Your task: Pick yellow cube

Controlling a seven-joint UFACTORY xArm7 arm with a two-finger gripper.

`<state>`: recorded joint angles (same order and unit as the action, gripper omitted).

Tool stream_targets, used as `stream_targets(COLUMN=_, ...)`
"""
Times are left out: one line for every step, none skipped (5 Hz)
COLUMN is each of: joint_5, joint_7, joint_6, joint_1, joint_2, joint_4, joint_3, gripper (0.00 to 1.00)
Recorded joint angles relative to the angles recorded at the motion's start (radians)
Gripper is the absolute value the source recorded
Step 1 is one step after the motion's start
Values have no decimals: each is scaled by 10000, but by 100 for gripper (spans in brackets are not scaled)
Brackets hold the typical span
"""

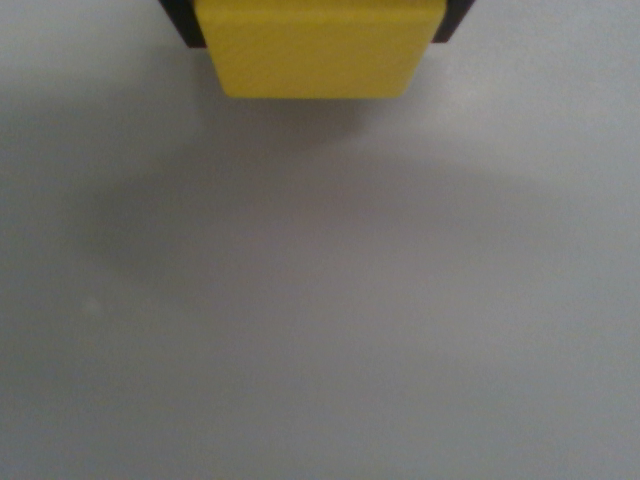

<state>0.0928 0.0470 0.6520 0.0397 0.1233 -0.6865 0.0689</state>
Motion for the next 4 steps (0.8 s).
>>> stream_targets(joint_5=0, joint_7=0, joint_6=0, joint_1=0, joint_2=0, joint_4=0, joint_3=0, gripper=100)
stream_targets(joint_5=-5, joint_7=-12, joint_6=235, joint_1=-2, joint_2=-77, joint_4=-159, joint_3=-4, gripper=100)
stream_targets(joint_5=-5, joint_7=-12, joint_6=235, joint_1=-2, joint_2=-77, joint_4=-159, joint_3=-4, gripper=100)
stream_targets(joint_5=-10, joint_7=-27, joint_6=507, joint_1=-4, joint_2=-166, joint_4=-342, joint_3=-8, gripper=100)
